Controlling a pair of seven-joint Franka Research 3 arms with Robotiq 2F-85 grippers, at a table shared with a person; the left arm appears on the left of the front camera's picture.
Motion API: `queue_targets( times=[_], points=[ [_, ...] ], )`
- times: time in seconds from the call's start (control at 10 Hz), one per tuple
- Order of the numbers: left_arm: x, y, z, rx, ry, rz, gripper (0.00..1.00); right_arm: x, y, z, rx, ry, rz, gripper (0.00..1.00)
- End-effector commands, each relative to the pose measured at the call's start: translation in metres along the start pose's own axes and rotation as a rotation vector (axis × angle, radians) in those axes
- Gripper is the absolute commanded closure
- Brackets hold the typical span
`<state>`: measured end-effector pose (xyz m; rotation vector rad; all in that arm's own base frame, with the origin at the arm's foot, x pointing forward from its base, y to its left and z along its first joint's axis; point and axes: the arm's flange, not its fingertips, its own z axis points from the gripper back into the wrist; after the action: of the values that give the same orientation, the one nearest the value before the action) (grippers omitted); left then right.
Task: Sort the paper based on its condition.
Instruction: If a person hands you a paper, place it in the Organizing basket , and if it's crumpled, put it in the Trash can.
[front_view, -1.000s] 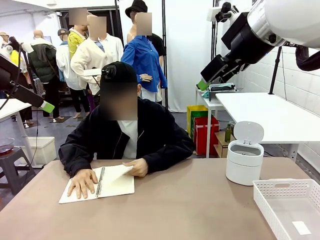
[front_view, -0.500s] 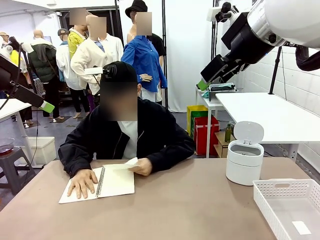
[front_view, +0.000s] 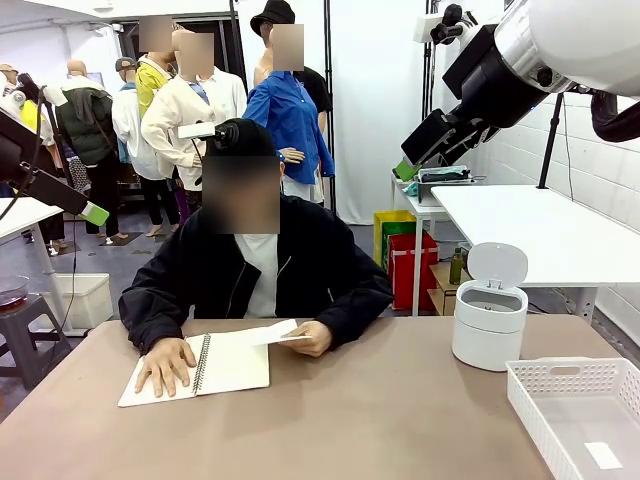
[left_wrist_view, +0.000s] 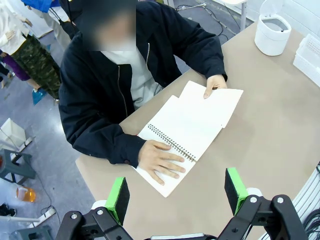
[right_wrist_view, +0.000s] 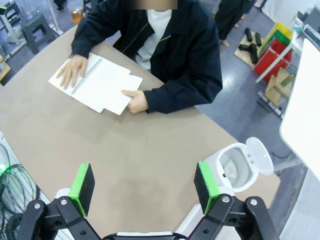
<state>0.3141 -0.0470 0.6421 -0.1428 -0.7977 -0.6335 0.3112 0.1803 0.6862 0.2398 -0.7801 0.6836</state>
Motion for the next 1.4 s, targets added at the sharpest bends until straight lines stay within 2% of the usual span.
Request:
queue_targets(
  times=[0.0, 1.3],
  points=[
    [0.0005, 0.0005, -0.0018, -0.005, -0.014, 0.004, 0.0, 0.0, 0.0001, 0.0, 0.0, 0.0, 0.0, 0.0],
    [0.0005, 0.0005, -0.0018, -0.005, -0.014, 0.004, 0.0, 0.0, 0.0001, 0.0, 0.0, 0.0, 0.0, 0.0]
  ],
)
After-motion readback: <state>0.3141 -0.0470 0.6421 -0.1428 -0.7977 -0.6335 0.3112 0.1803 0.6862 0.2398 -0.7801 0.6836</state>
